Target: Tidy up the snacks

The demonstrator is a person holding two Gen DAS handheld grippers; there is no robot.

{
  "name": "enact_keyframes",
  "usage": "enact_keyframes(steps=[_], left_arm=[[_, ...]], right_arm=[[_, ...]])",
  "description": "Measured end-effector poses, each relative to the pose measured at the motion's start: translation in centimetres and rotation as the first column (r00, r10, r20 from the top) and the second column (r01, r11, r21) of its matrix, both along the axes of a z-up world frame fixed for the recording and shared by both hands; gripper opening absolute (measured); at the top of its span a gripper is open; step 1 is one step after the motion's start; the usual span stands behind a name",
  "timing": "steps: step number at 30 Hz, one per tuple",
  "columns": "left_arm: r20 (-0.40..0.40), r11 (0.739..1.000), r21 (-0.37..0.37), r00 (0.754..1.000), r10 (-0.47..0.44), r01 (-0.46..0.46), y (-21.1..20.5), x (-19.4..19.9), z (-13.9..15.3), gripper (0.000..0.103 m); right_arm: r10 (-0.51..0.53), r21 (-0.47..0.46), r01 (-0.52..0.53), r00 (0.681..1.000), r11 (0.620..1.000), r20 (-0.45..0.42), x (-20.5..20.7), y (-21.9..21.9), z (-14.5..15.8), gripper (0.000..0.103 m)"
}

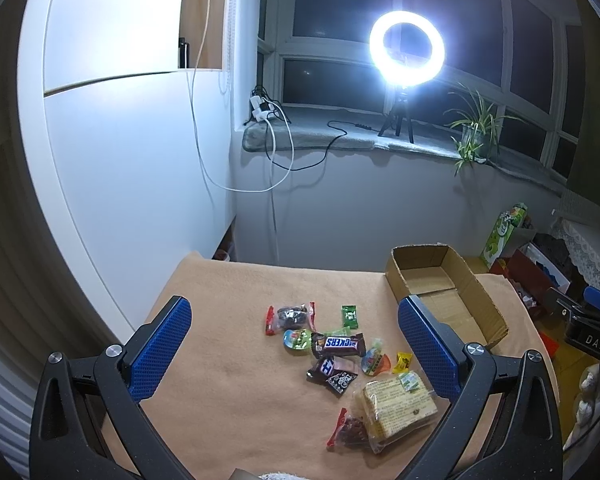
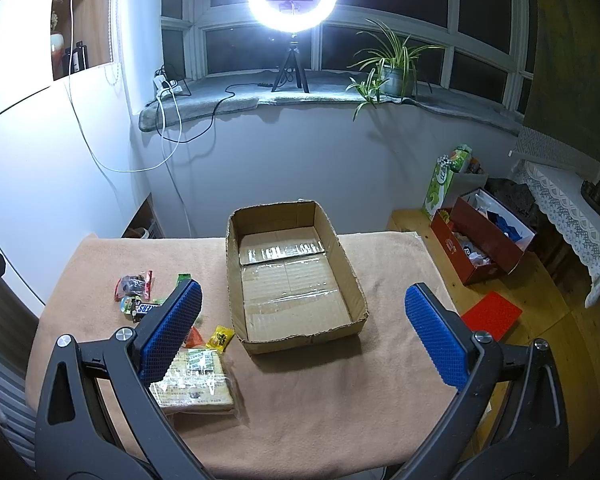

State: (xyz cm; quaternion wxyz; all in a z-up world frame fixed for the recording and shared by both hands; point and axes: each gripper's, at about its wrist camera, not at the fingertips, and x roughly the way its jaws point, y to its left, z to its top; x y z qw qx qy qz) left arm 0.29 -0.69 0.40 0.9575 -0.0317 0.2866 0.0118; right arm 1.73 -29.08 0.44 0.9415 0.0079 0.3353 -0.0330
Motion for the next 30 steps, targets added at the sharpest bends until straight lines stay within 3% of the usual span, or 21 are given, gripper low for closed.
enact_keyframes(steps=[30], left_arm=[[0.005,1.000,0.001,1.000,-0.013,0.013,-0.18,-0.18,0.11,0.102]], right_arm=[[0.001,0.000,-0.001,1.000,1.000,0.001,-0.11,-0.56,0.04,0.103]])
